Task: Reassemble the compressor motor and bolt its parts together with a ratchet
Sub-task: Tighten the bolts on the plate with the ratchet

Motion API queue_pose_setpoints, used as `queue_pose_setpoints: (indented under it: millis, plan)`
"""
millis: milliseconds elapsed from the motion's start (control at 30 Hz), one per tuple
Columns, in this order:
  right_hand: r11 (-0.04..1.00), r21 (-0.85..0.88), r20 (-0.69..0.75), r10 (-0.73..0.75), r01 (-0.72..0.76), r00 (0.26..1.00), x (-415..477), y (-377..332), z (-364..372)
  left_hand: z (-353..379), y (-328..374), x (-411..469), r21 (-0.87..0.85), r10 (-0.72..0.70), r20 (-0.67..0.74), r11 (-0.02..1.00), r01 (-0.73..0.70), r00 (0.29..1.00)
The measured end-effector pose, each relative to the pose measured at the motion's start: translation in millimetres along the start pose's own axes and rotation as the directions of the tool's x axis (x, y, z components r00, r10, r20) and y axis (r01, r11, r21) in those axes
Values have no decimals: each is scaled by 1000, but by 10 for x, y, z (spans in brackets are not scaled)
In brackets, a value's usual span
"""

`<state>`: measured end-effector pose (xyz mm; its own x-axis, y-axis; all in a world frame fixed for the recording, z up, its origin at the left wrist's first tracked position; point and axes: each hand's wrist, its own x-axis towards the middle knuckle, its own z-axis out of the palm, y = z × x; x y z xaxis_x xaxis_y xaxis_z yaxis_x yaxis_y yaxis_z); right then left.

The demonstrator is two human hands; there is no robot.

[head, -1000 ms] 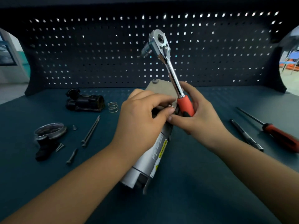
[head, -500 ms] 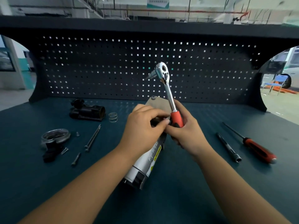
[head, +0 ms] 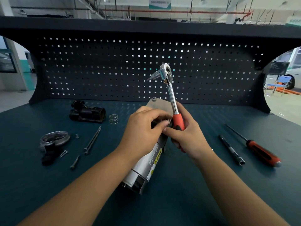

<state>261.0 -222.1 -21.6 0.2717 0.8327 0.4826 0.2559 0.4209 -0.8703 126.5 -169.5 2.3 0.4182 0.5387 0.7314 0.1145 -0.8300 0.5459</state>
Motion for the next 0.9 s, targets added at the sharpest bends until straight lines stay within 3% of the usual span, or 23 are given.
queue_pose_setpoints:
  millis: [267,533,700,900]
  plan:
    - [1000,-22,-4,-6,6,1000,15,16,-8,7,13,16,-66,-86,15,994,87,996]
    - [1000,7,-12,-6,6,1000,9,15,-3,47,5,50,72,-72,-89,994,78,993]
    - [1000,26,2,13,-13,1000,12,14,-4,-5,1,88,-2,-70,13,998,70,997]
    - [999,30,-4,20,-20,1000,12,19,-7,-24,-17,98,36,3,64,999,-5,998]
